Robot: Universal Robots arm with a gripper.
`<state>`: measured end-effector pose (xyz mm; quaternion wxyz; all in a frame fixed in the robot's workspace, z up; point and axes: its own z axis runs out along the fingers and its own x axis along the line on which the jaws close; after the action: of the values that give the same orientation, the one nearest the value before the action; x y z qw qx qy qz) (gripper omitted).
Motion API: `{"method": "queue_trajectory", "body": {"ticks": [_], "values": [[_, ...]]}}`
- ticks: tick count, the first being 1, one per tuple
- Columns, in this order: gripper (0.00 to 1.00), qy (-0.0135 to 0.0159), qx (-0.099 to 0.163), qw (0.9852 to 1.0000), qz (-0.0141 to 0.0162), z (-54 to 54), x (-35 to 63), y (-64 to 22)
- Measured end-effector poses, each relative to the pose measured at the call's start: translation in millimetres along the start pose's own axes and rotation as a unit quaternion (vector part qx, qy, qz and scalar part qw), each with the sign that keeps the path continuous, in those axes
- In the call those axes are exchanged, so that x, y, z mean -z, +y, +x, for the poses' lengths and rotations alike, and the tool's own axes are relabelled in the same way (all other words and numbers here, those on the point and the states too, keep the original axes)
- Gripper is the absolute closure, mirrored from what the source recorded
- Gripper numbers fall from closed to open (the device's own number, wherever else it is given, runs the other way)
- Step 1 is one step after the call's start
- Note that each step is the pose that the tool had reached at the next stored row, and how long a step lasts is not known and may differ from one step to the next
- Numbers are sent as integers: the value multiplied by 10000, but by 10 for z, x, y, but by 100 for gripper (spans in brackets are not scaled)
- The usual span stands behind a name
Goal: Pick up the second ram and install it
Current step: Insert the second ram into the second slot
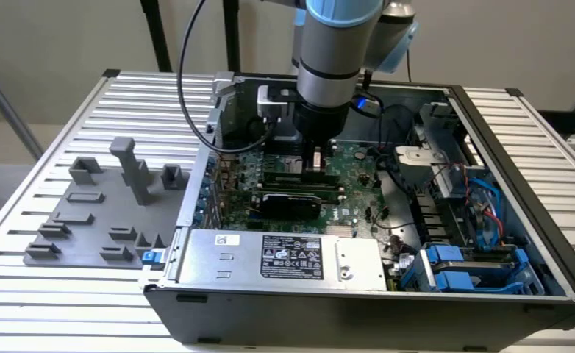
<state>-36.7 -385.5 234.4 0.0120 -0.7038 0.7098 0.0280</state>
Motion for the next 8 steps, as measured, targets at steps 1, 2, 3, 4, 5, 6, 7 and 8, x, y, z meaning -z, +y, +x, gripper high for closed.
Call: {"method": "queue_trajectory", "body": {"ticks": [1, 2, 3, 4, 5, 6, 7, 8], "values": [[100, 3, 0, 10000, 0, 0, -5, 0], [100, 11, 0, 10000, 0, 1, -10, -1], [100, 20, 0, 10000, 0, 1, -15, -1], [100, 29, 0, 10000, 0, 2, -21, -1], [100, 37, -1, 10000, 0, 2, -25, 0], [100, 44, -1, 10000, 0, 2, -29, -1], [100, 50, -1, 10000, 0, 2, -31, -1], [100, 56, -1, 10000, 0, 2, -32, -1]]}}
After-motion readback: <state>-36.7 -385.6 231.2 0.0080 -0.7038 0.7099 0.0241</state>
